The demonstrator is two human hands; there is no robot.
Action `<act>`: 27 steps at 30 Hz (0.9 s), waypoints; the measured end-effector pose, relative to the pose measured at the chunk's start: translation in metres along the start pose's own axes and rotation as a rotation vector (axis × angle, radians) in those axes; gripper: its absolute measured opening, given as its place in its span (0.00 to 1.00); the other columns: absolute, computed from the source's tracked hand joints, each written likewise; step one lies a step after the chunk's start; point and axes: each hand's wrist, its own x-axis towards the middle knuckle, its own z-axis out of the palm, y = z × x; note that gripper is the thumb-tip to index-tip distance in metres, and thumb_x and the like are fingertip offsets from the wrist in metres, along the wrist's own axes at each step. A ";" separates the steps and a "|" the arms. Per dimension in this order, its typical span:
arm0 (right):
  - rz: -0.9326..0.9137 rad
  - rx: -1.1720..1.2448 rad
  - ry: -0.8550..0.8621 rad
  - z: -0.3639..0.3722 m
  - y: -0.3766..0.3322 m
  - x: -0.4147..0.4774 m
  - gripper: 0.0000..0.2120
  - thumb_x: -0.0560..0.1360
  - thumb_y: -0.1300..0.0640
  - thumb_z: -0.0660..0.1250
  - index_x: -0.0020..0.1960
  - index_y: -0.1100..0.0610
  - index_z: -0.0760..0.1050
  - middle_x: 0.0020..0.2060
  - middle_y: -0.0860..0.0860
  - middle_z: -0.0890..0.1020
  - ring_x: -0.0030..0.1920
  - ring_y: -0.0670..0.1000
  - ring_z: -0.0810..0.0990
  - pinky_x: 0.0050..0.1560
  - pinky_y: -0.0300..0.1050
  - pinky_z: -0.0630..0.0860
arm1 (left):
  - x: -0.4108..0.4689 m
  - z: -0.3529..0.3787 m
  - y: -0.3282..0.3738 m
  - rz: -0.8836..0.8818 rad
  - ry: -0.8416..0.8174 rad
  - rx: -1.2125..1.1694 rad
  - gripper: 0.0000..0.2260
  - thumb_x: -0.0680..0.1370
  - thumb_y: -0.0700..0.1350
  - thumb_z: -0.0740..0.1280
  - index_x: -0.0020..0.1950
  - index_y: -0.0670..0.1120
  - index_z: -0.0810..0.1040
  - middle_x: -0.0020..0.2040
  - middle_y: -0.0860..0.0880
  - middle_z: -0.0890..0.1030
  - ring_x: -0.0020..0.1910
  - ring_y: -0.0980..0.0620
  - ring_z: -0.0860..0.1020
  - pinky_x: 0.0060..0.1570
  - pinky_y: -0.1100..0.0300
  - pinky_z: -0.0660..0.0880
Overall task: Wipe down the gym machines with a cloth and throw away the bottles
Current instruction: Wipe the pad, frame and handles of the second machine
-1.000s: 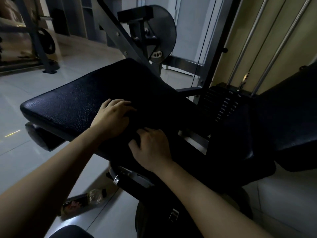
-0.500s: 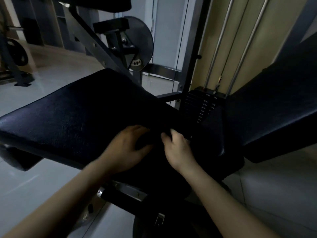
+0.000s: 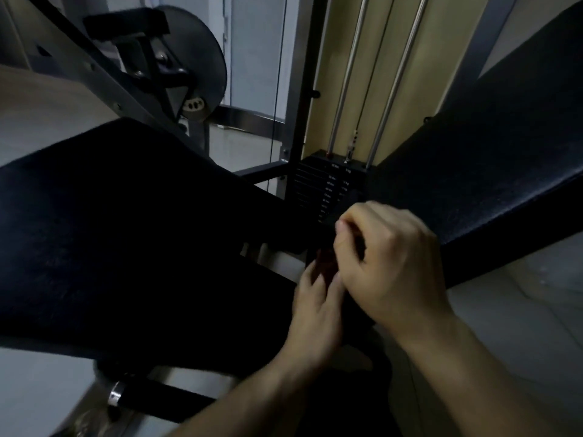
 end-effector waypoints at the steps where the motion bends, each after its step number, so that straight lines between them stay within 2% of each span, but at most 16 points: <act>1: -0.020 -0.020 0.010 -0.003 0.004 0.001 0.09 0.79 0.56 0.61 0.42 0.56 0.74 0.36 0.50 0.76 0.37 0.52 0.74 0.44 0.50 0.72 | 0.018 0.003 -0.006 0.005 -0.038 0.011 0.16 0.85 0.56 0.54 0.70 0.60 0.72 0.71 0.58 0.68 0.62 0.78 0.66 0.61 0.80 0.63; 2: -0.043 -0.045 0.017 -0.007 0.007 0.002 0.09 0.79 0.56 0.61 0.42 0.57 0.75 0.36 0.51 0.76 0.38 0.53 0.75 0.47 0.50 0.72 | 0.040 0.003 -0.015 0.008 -0.073 0.025 0.16 0.86 0.55 0.54 0.72 0.56 0.73 0.73 0.55 0.69 0.65 0.74 0.68 0.65 0.74 0.66; 4: -0.078 -0.134 -0.022 -0.013 0.012 0.007 0.08 0.79 0.56 0.62 0.43 0.57 0.76 0.37 0.51 0.77 0.40 0.53 0.76 0.59 0.52 0.72 | 0.093 0.002 -0.033 -0.029 -0.179 0.108 0.19 0.86 0.54 0.55 0.71 0.47 0.76 0.71 0.44 0.75 0.71 0.51 0.72 0.72 0.49 0.68; 5: -0.088 -0.184 -0.062 -0.016 0.012 0.011 0.08 0.79 0.55 0.61 0.44 0.56 0.76 0.38 0.51 0.78 0.41 0.52 0.76 0.65 0.55 0.69 | 0.122 0.002 -0.044 -0.073 -0.222 0.156 0.21 0.86 0.54 0.56 0.70 0.43 0.76 0.69 0.39 0.76 0.70 0.42 0.73 0.72 0.42 0.68; 7: -0.080 -0.291 -0.185 -0.019 0.013 0.016 0.09 0.79 0.53 0.60 0.47 0.55 0.77 0.40 0.51 0.78 0.42 0.52 0.77 0.69 0.60 0.66 | 0.176 0.006 -0.062 -0.192 -0.235 0.175 0.28 0.82 0.59 0.58 0.70 0.38 0.75 0.67 0.34 0.76 0.68 0.34 0.74 0.71 0.39 0.69; 9: -0.058 -0.457 -0.350 -0.014 0.013 0.017 0.11 0.79 0.52 0.59 0.50 0.55 0.78 0.41 0.53 0.80 0.45 0.55 0.78 0.70 0.64 0.64 | 0.211 0.010 -0.066 -0.300 -0.201 0.149 0.32 0.81 0.62 0.56 0.73 0.38 0.72 0.70 0.33 0.74 0.71 0.35 0.72 0.72 0.42 0.67; 12: 0.024 -0.580 -0.671 -0.013 0.005 0.028 0.14 0.78 0.51 0.59 0.54 0.58 0.80 0.49 0.58 0.81 0.54 0.61 0.77 0.70 0.69 0.60 | 0.216 0.009 -0.054 -0.336 -0.193 0.122 0.25 0.87 0.56 0.53 0.77 0.42 0.69 0.73 0.39 0.73 0.73 0.41 0.70 0.74 0.51 0.64; 15: 0.057 -0.600 -0.941 -0.019 0.001 0.045 0.21 0.80 0.48 0.55 0.68 0.57 0.73 0.67 0.60 0.73 0.70 0.63 0.65 0.73 0.70 0.50 | 0.160 0.002 -0.029 -0.289 -0.176 0.065 0.21 0.87 0.51 0.56 0.77 0.44 0.70 0.74 0.44 0.73 0.74 0.48 0.70 0.75 0.53 0.63; 17: 0.034 -0.543 -1.037 -0.030 0.000 0.053 0.23 0.80 0.49 0.54 0.72 0.57 0.70 0.72 0.61 0.67 0.74 0.63 0.59 0.74 0.69 0.46 | 0.099 0.000 -0.005 -0.258 -0.150 -0.012 0.21 0.87 0.50 0.56 0.80 0.47 0.66 0.77 0.50 0.69 0.77 0.55 0.65 0.78 0.54 0.59; 20: 0.064 -0.350 -1.072 -0.058 0.009 0.070 0.19 0.80 0.51 0.56 0.67 0.56 0.74 0.69 0.58 0.72 0.73 0.59 0.64 0.77 0.60 0.50 | 0.014 0.007 0.043 -0.168 -0.112 -0.090 0.23 0.86 0.55 0.55 0.82 0.53 0.60 0.80 0.56 0.63 0.79 0.59 0.60 0.79 0.50 0.58; 22: 0.074 -0.254 -1.018 -0.078 0.019 0.083 0.17 0.78 0.53 0.57 0.62 0.55 0.77 0.62 0.55 0.77 0.67 0.56 0.71 0.76 0.58 0.56 | -0.010 0.017 0.072 -0.172 -0.096 -0.068 0.25 0.84 0.64 0.53 0.80 0.64 0.55 0.82 0.58 0.58 0.81 0.58 0.56 0.80 0.46 0.55; 25: 0.122 -0.194 -0.919 -0.101 0.038 0.104 0.15 0.74 0.55 0.58 0.53 0.56 0.81 0.54 0.56 0.81 0.59 0.57 0.78 0.71 0.62 0.66 | 0.036 0.027 0.086 -0.241 -0.093 0.033 0.20 0.80 0.71 0.49 0.72 0.81 0.50 0.83 0.57 0.53 0.82 0.57 0.51 0.81 0.48 0.51; 26: 0.140 -0.178 -0.900 -0.106 0.043 0.109 0.13 0.74 0.56 0.60 0.51 0.57 0.81 0.53 0.56 0.82 0.59 0.57 0.78 0.70 0.63 0.67 | 0.061 0.030 0.085 -0.251 -0.103 0.071 0.20 0.79 0.72 0.48 0.71 0.81 0.50 0.83 0.55 0.51 0.82 0.56 0.50 0.81 0.48 0.50; 27: 0.151 -0.167 -0.887 -0.111 0.050 0.115 0.11 0.74 0.57 0.63 0.51 0.57 0.82 0.54 0.57 0.82 0.60 0.57 0.78 0.71 0.63 0.66 | 0.094 0.034 0.080 -0.276 -0.087 0.098 0.23 0.79 0.71 0.48 0.75 0.76 0.52 0.83 0.52 0.51 0.82 0.53 0.50 0.81 0.49 0.50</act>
